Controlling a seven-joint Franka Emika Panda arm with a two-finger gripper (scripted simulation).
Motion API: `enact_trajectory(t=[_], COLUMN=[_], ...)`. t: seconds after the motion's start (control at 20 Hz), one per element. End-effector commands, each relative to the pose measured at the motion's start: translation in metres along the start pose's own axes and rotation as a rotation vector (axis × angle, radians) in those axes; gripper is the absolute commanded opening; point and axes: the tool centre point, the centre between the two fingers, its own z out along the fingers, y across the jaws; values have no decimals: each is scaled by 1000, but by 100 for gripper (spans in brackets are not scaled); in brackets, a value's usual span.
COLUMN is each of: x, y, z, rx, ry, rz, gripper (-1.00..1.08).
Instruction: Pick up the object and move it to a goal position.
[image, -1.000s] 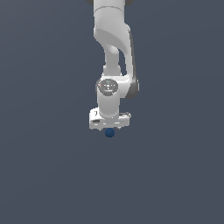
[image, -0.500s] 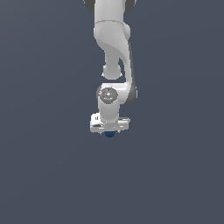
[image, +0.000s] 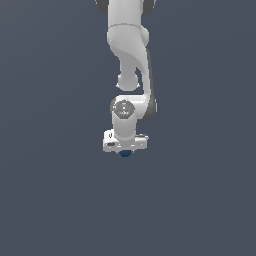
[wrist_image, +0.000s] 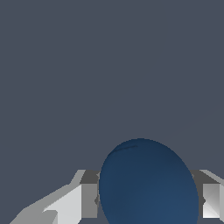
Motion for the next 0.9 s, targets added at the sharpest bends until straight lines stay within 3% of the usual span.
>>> enact_trajectory(t=[0.0,0.4,0.85], x=[0,4,22], y=[0,-20,-101], z=[1,-2,-10], rx=[0,0,0], ry=[0,0,0], rz=[0,0,0], gripper=[-100,-100,-100])
